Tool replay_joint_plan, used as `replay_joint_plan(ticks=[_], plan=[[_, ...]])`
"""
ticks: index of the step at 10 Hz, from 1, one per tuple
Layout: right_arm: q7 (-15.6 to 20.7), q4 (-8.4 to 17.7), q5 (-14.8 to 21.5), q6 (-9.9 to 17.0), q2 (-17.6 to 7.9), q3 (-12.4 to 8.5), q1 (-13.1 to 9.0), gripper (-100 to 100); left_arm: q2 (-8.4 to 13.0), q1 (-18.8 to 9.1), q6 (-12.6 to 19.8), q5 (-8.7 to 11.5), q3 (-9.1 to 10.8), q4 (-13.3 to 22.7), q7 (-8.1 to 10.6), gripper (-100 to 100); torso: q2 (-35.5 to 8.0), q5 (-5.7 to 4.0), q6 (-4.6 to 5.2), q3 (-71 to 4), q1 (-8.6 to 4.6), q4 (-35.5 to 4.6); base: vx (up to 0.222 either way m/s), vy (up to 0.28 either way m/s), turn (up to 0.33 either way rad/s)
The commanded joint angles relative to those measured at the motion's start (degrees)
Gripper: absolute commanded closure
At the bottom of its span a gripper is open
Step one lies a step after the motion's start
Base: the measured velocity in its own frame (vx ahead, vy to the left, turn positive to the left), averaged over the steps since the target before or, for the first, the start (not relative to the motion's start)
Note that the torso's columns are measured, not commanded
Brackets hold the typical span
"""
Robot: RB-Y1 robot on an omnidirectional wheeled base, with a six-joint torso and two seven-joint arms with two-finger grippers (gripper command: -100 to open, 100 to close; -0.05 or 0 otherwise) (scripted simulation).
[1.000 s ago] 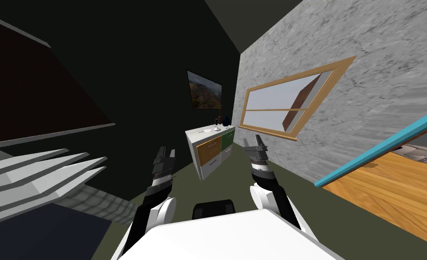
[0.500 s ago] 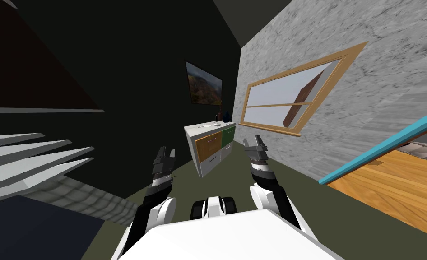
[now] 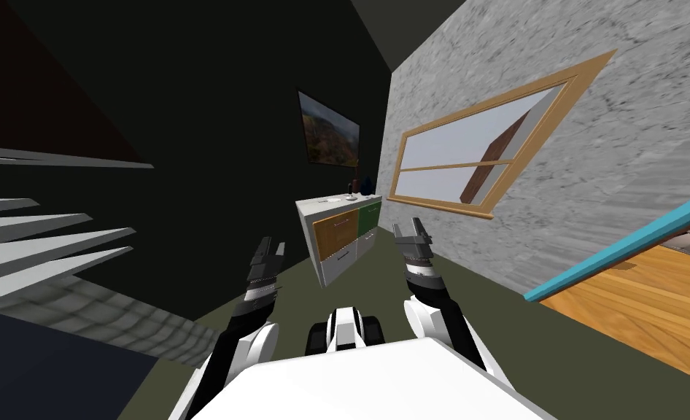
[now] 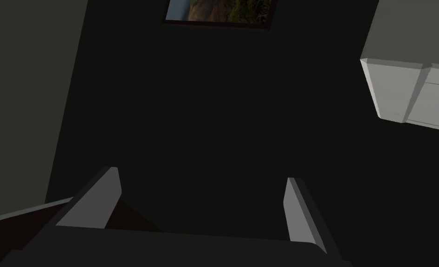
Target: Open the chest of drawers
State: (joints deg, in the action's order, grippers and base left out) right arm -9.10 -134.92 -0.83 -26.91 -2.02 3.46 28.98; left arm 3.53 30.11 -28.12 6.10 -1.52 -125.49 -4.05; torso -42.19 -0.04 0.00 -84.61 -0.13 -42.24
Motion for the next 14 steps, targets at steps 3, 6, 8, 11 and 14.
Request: replay_joint_plan(ticks=[3, 6, 8, 11, 14], plan=[[0.0, 0.0, 0.0, 0.0, 0.0, 0.0, 0.0, 0, 4.7, -0.5, 1.7, 1.6, 1.36, 2.9, 0.69, -100, 0.1, 0.0, -0.01, -0.1, -0.03, 0.0, 0.133, -0.133, 0.07], [0.0, 0.0, 0.0, 0.0, 0.0, 0.0, 0.0, 0, 5.7, -1.0, 3.1, 2.9, 2.48, 5.3, 1.24, -100, -0.1, 0.02, -0.01, 0.1, 0.05, 0.0, 0.141, -0.16, 0.08], [0.0, 0.0, 0.0, 0.0, 0.0, 0.0, 0.0, 0, 5.8, -1.2, 4.0, 3.8, 3.26, 6.9, 1.61, -100, -0.2, 0.05, 0.0, 0.1, 0.17, -0.1, 0.124, -0.165, 0.073], [0.0, 0.0, 0.0, 0.0, 0.0, 0.0, 0.0, 0, 5.8, -1.6, 5.1, 4.9, 4.18, 8.7, 2.06, -100, -0.1, 0.05, 0.0, 0.0, 0.16, 0.0, 0.125, -0.153, 0.073], [0.0, 0.0, 0.0, 0.0, 0.0, 0.0, 0.0, 0, 5.6, -2.0, 6.4, 6.2, 5.31, 11.0, 2.61, -100, 0.0, 0.0, 0.0, 0.0, 0.02, 0.0, 0.126, -0.197, 0.074]])
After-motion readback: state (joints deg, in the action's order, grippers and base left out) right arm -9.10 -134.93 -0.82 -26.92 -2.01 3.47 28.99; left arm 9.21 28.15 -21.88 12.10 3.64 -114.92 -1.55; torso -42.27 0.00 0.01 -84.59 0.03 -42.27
